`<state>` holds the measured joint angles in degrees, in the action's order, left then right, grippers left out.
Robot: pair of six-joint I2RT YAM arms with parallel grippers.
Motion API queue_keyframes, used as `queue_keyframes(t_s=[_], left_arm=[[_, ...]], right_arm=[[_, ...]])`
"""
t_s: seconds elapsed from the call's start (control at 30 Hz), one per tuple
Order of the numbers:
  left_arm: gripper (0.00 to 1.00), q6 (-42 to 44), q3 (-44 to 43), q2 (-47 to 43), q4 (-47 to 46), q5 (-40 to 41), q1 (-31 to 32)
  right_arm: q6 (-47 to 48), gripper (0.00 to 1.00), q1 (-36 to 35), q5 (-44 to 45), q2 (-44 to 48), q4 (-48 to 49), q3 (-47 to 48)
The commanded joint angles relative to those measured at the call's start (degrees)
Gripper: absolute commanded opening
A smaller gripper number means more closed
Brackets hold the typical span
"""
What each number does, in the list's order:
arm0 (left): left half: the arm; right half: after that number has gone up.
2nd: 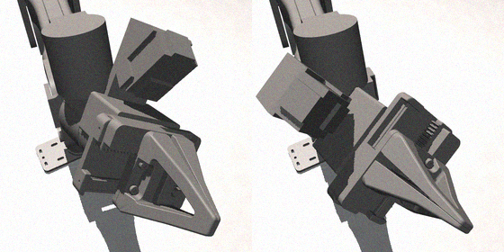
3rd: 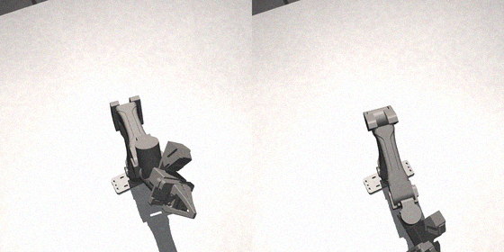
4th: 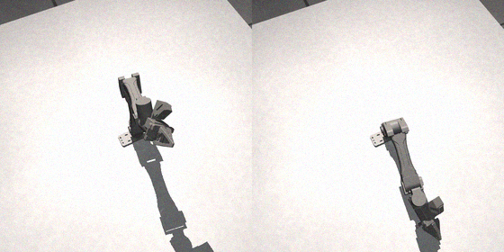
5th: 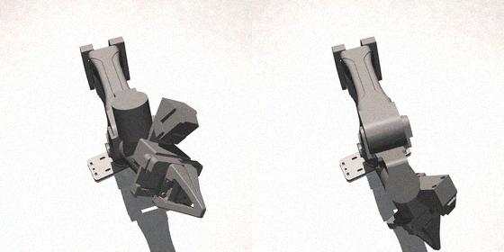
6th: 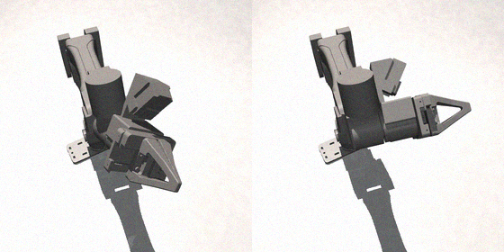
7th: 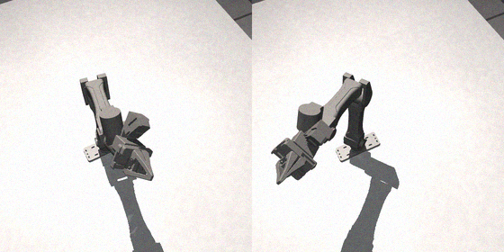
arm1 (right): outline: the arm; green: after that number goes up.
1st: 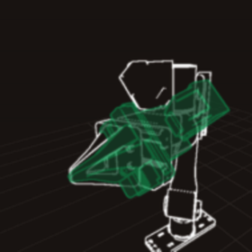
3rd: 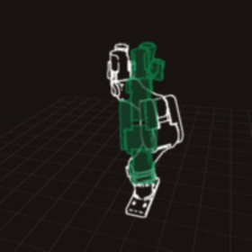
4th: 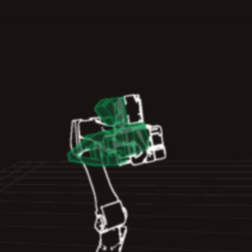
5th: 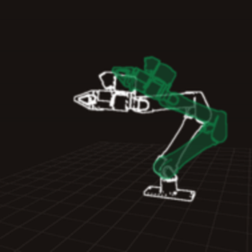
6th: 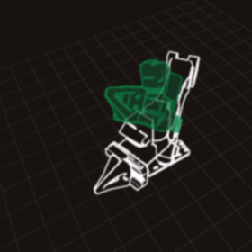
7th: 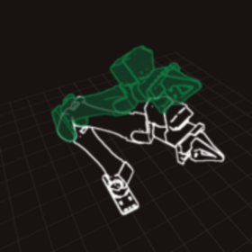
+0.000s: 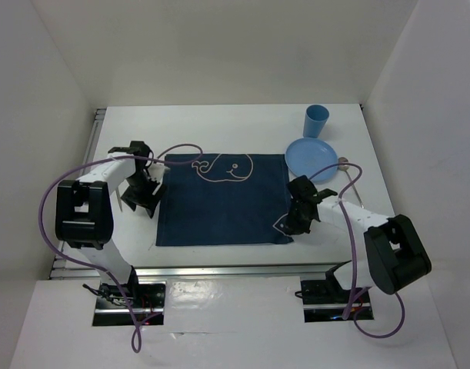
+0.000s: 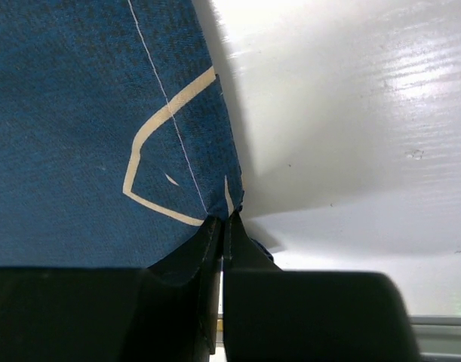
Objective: Set the dinner table for one person
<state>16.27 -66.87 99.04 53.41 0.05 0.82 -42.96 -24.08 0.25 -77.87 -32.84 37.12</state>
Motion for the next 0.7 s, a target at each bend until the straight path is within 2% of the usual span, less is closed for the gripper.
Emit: queue_keyframes(t_s=[0.0, 0.1, 0.17, 0.2, 0.27, 0.33, 0.47, 0.5, 0.53, 0.67], left_arm=[[0.76, -0.7, -0.9, 0.2, -0.1, -0.8, 0.1], [0.76, -0.7, -0.9, -0.3, -0.1, -0.3, 0.1], [0.76, -1.3, -0.9, -1.0, -0.7, 0.4, 0.1], [0.76, -1.3, -0.9, -1.8, -1.2, 0.9, 0.1], [0.76, -1.9, -0.9, -3.2, -2.2, 2.9, 0.1], [0.78, -2.7, -1.5, -6.0, -4.9, 5.1, 0.1], [0.79, -3.8, -3.9, -7.3, -6.2, 4.5, -2.0], [0.79, -3.8, -5.2, -7.3, -6.2, 3.9, -2.1], [0.79, -3.8, -5.8, -6.4, -5.4, 3.1, -2.1], [0.78, -6.1, -6.6, -4.3, -4.4, 1.7, -2.1]], right_arm=[[-1.8, 0.06, 0.2, 0.0, 1.5, -1.5, -1.7], [-1.8, 0.26, 0.2, 1.3, 1.5, -1.5, 0.0], [-0.2, 0.51, 0.2, 1.3, 0.9, -1.5, 1.2], [-0.2, 0.70, 0.2, 1.3, 0.2, -2.2, 2.7], [0.5, 0.87, 0.2, 1.9, 0.2, -4.4, 4.5], [1.0, 0.98, 0.2, 4.7, 1.4, -6.8, 8.5], [4.0, 1.00, 4.6, 7.2, 3.7, -11.4, 17.9], [5.0, 1.00, 9.9, 3.7, 3.7, -10.2, 21.2], [5.6, 1.00, 12.1, 2.6, 3.7, -9.1, 22.5], [2.4, 1.00, 18.9, 5.1, -2.3, -4.5, 24.7]])
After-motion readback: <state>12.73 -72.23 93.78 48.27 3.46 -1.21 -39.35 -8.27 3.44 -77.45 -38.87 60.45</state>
